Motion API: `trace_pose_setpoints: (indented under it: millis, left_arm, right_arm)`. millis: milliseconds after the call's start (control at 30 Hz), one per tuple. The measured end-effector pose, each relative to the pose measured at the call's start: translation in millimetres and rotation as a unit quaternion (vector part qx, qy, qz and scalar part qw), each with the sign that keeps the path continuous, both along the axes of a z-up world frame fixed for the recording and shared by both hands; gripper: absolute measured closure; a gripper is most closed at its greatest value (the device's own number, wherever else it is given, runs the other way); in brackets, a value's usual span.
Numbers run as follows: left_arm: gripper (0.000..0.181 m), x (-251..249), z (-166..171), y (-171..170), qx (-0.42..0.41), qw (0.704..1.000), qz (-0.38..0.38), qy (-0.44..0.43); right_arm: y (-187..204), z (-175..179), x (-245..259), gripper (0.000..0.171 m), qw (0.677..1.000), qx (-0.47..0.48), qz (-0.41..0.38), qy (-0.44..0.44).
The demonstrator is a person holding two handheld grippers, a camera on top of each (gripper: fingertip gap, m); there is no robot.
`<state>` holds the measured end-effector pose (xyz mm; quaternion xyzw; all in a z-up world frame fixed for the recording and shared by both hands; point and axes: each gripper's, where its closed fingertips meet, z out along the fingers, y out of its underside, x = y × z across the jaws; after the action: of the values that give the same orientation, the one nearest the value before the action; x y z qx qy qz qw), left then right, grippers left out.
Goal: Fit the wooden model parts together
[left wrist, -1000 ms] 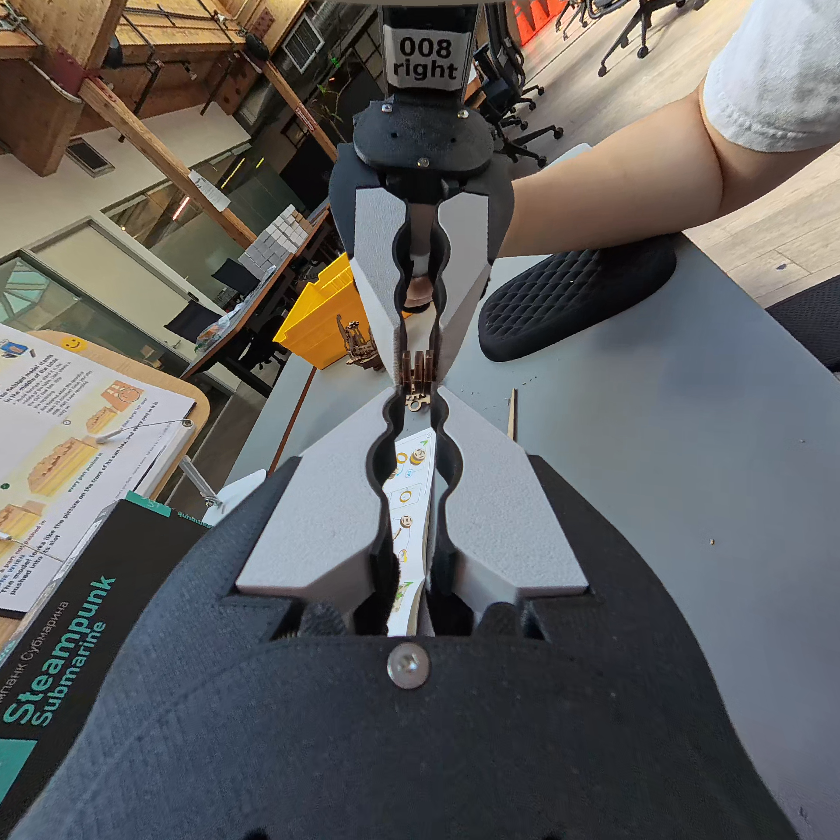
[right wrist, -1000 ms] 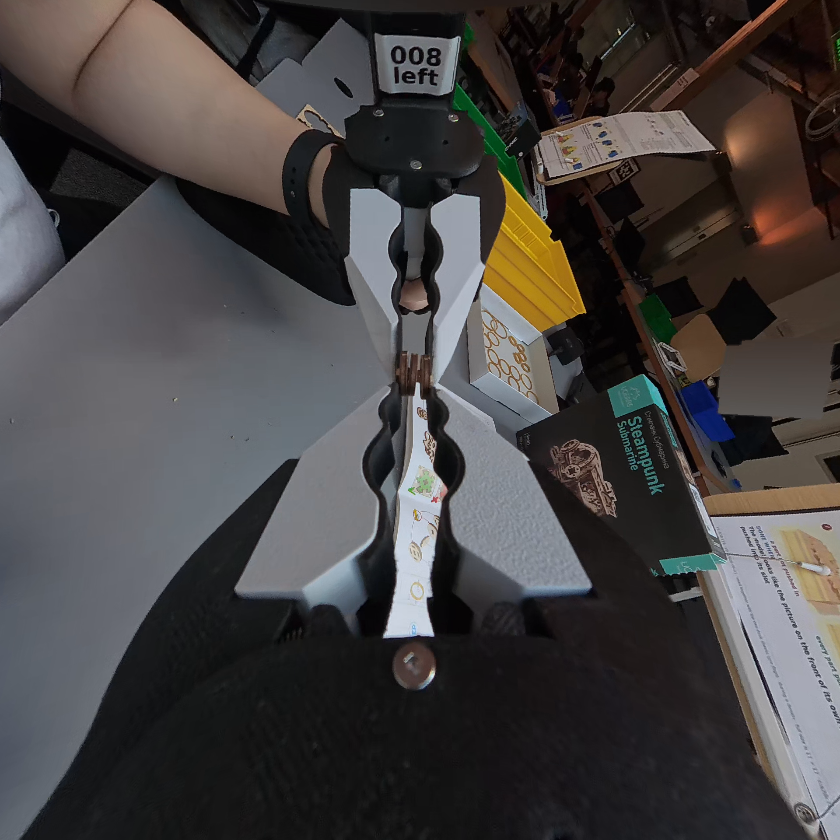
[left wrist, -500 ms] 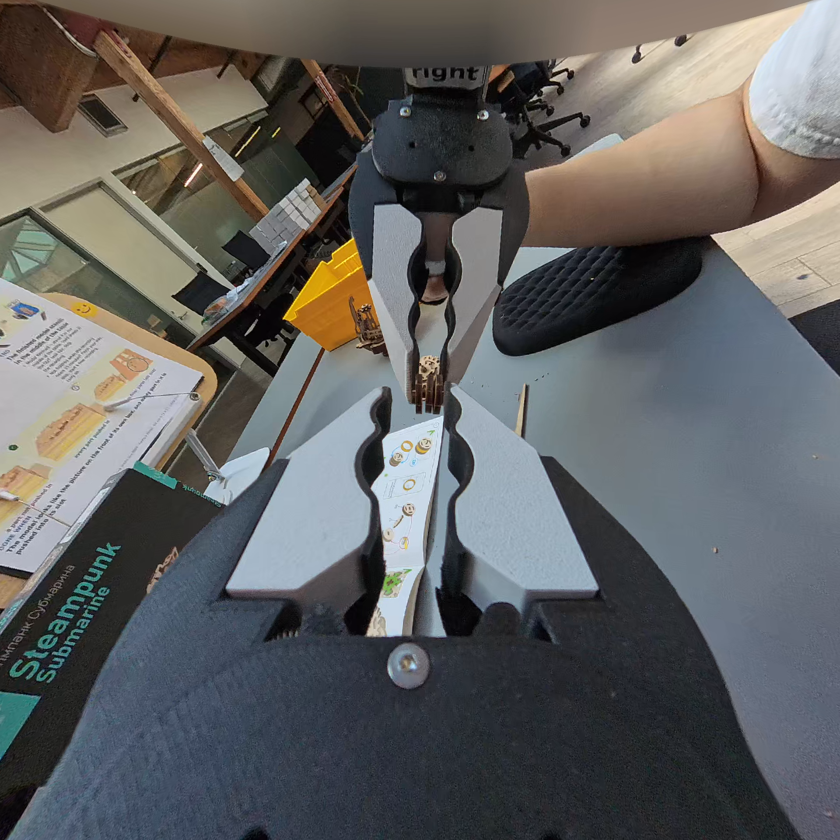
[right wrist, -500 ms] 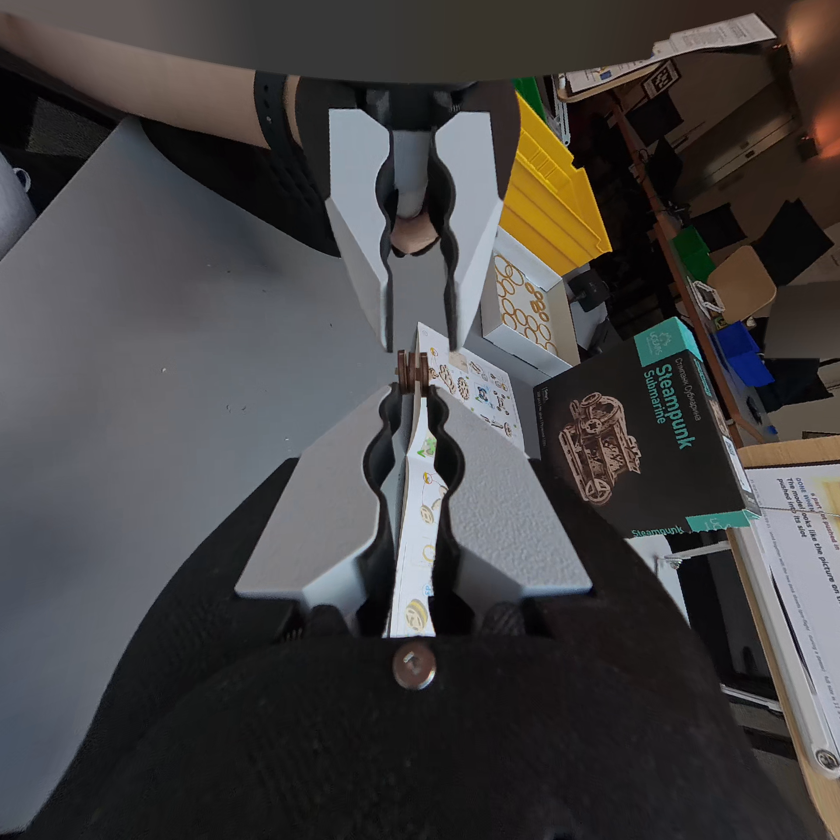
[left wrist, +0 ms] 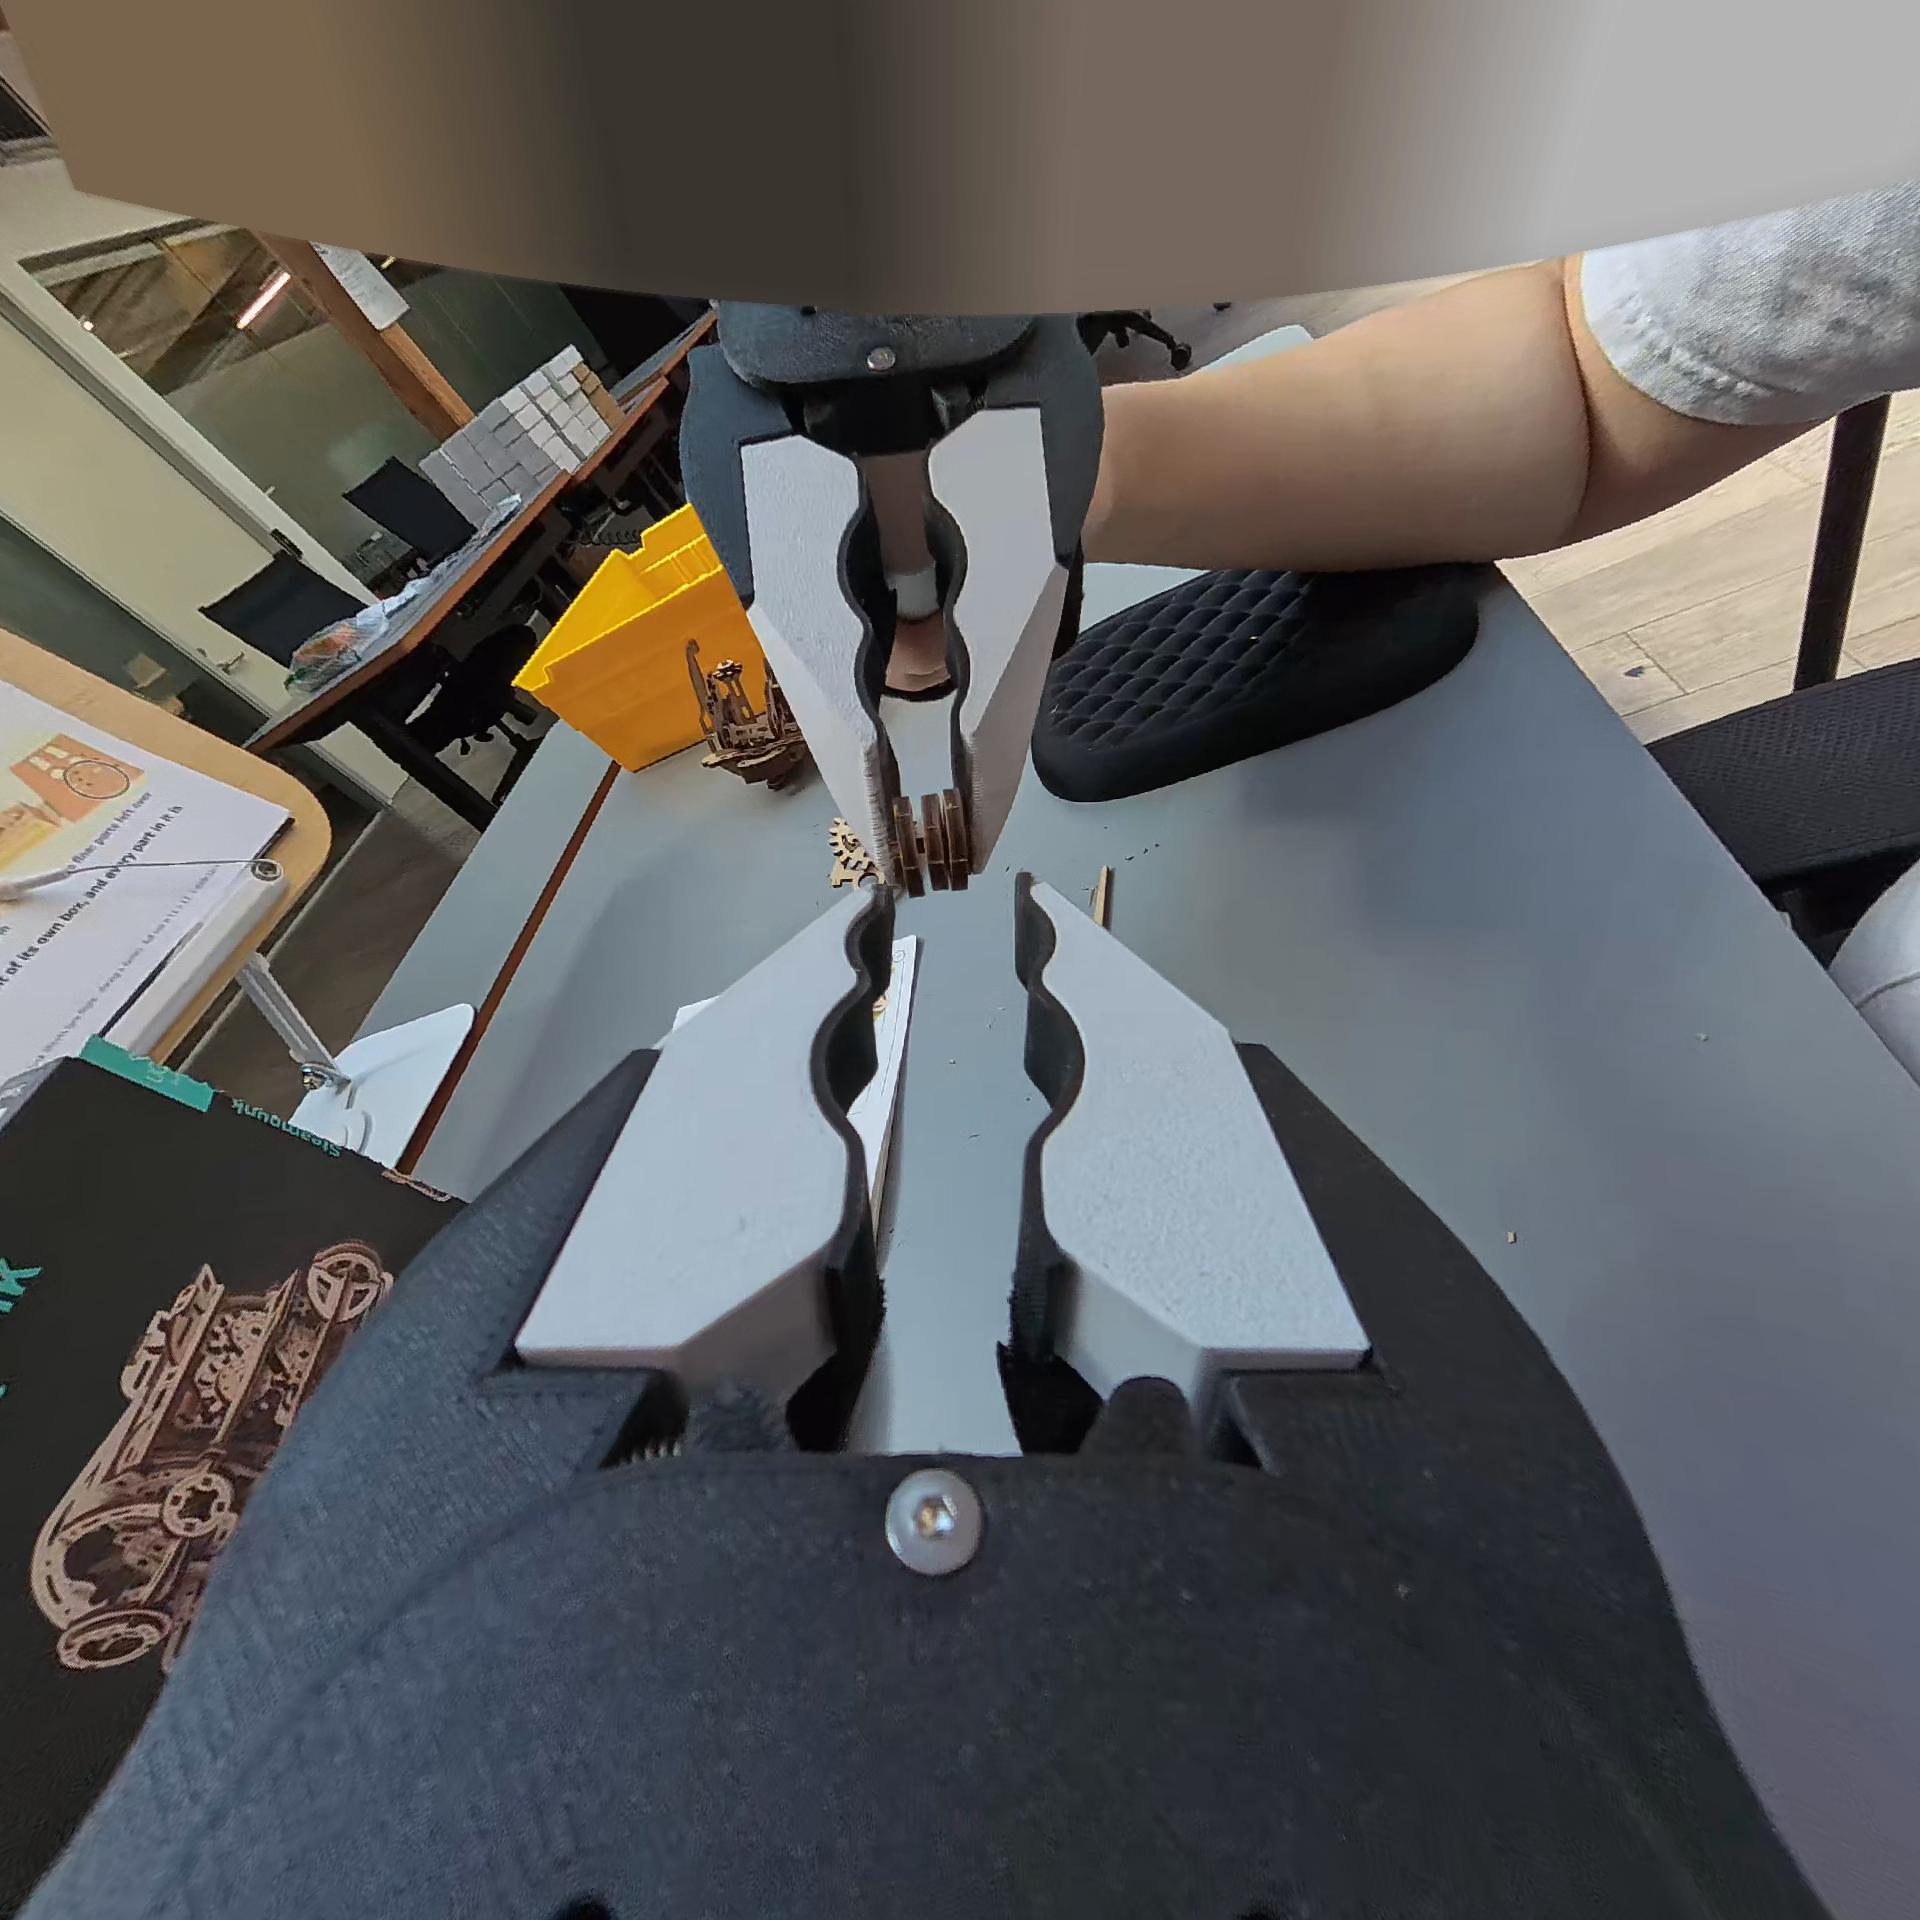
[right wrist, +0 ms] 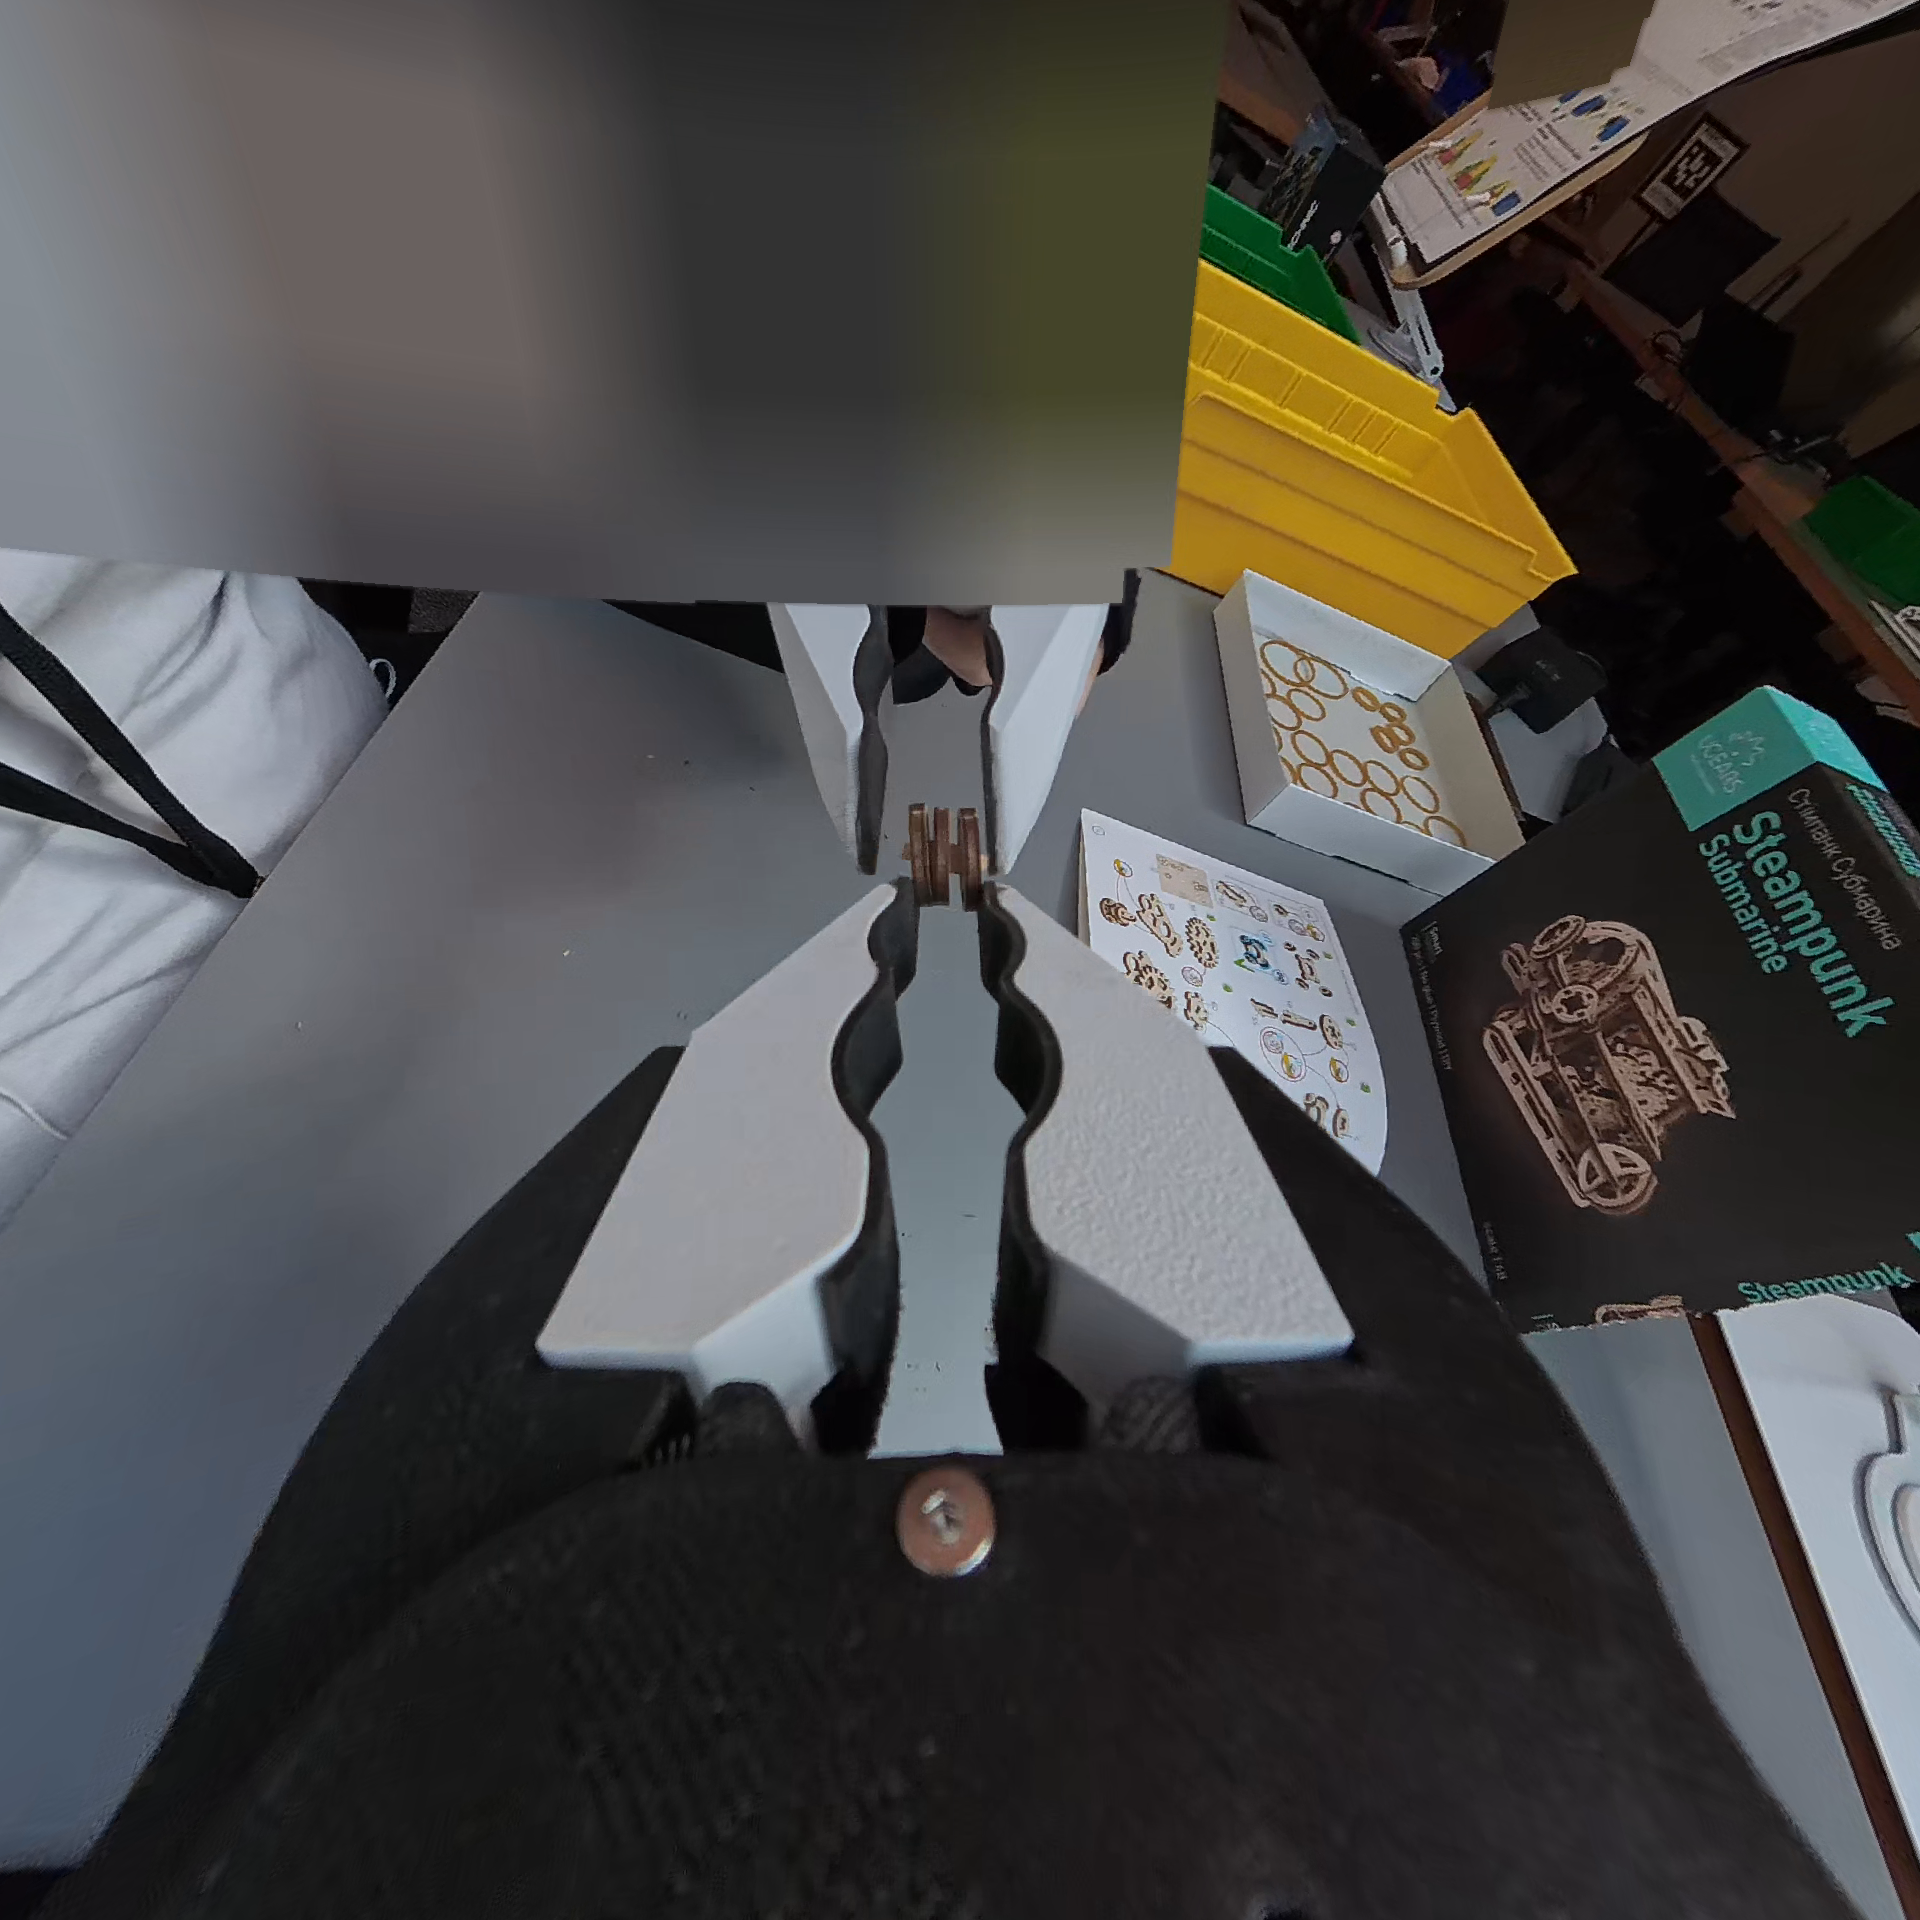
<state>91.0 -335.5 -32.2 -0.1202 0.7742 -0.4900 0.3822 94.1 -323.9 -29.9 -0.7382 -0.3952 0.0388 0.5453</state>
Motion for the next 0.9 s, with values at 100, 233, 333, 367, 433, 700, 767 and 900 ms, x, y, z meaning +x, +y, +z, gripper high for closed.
trace_pose_setpoints:
  millis: [100, 233, 333, 367, 433, 700, 767, 900]
  left_arm:
    - [0.156, 0, 2, -1, -0.006, 1.000, 0.001, -0.002]
    - [0.158, -6, 5, -5, -0.005, 1.000, -0.016, -0.004]
    - [0.162, -8, 1, -8, 0.012, 1.000, -0.023, -0.005]
    - [0.163, -9, 0, -9, 0.015, 1.000, -0.024, -0.005]
    - [0.165, -9, -2, -9, 0.023, 0.999, -0.026, -0.001]
    - [0.163, -9, -5, -9, 0.039, 0.999, -0.023, -0.005]
    - [0.165, -9, -5, -9, 0.035, 0.999, -0.025, -0.001]
    - [0.167, -9, -6, -8, 0.031, 0.999, -0.026, 0.006]
  right_arm:
    - [0, -2, -1, 0.160, 0.999, 0.026, 0.005, -0.045]
    - [0, -12, -7, 0.160, 0.989, 0.059, 0.022, -0.132]
    - [-1, -14, -9, 0.160, 0.983, 0.080, 0.033, -0.162]
    - [-1, -14, -9, 0.160, 0.983, 0.081, 0.032, -0.163]
    - [-1, -14, -9, 0.160, 0.984, 0.078, 0.034, -0.157]
    - [-3, -15, -11, 0.160, 0.986, 0.072, 0.043, -0.145]
    - [-4, -15, -12, 0.160, 0.987, 0.069, 0.044, -0.139]
    - [-3, -15, -11, 0.161, 0.989, 0.062, 0.039, -0.131]
